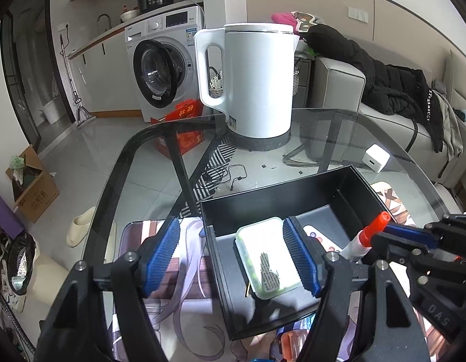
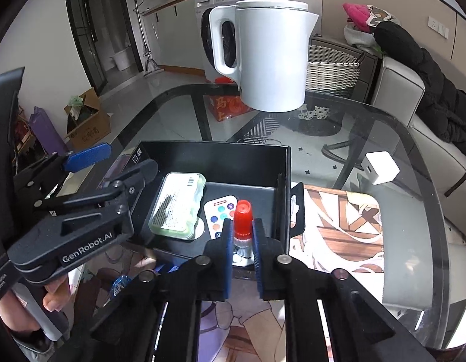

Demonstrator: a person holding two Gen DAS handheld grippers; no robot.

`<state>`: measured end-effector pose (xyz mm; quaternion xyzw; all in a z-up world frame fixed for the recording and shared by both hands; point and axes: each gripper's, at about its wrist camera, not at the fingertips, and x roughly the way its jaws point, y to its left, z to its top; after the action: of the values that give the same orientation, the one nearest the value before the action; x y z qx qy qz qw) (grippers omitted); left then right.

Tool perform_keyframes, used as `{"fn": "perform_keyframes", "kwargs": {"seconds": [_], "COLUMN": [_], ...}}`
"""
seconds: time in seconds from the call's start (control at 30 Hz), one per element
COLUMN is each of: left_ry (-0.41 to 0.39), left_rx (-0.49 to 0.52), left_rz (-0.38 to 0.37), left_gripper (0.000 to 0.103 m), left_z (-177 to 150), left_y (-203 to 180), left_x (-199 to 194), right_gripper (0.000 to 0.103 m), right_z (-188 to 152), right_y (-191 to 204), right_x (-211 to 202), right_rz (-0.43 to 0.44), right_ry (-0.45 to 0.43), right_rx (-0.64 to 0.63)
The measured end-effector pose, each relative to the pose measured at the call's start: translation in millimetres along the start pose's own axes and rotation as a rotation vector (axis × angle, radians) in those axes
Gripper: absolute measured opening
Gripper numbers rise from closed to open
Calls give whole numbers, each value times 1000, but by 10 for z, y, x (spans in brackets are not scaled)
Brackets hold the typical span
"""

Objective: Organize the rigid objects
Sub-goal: 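Lower the pill case into the black box and open the left gripper, then place the glue bottle into the black box and open the right gripper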

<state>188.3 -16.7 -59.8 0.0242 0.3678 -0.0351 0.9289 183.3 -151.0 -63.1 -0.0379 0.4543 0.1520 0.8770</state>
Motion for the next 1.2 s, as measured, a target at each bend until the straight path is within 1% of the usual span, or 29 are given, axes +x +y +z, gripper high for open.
{"fn": "perform_keyframes", "kwargs": {"seconds": [0.03, 0.1, 0.2, 0.33, 0.43, 0.5, 0.57, 0.63, 0.7, 0.83, 1.1, 1.2], "left_ry": [-1, -1, 3, 2, -1, -2, -1, -2, -3, -13, -33, -26], "left_rx": [0, 3, 9, 15, 10, 9, 11, 11, 13, 17, 21, 22], "left_rz": [0, 1, 3, 4, 6, 8, 14, 18, 19, 28, 44, 46], "left_gripper": [71, 71, 71, 71, 71, 71, 71, 71, 71, 71, 71, 71], "left_z": [-4, -12, -27, -29, -36, -46, -62, -77, -96, -130, -206, -259], "left_y": [-1, -6, -11, -4, 4, 5, 5, 22, 36, 55, 81, 92], "left_x": [-5, -11, -17, -53, -95, -119, -151, -201, -265, -411, -710, -803], "right_gripper": [11, 5, 5, 5, 5, 5, 5, 5, 5, 5, 5, 5], "right_z": [1, 8, 35, 55, 73, 96, 115, 126, 126, 88, -34, -95], "right_y": [7, 34, 71, 74, 113, 137, 151, 137, 148, 220, 266, 308], "right_x": [12, 20, 52, 71, 51, 78, 134, 134, 68, -70, -387, -505], "right_rz": [0, 15, -3, 7, -6, 25, 10, 21, 27, 16, 26, 34], "right_ry": [-1, -19, -49, -42, -74, -100, -95, -91, -95, -111, -137, -136], "right_rx": [-2, -1, -13, -5, -20, -34, -39, -16, -3, -23, -21, -29]}}
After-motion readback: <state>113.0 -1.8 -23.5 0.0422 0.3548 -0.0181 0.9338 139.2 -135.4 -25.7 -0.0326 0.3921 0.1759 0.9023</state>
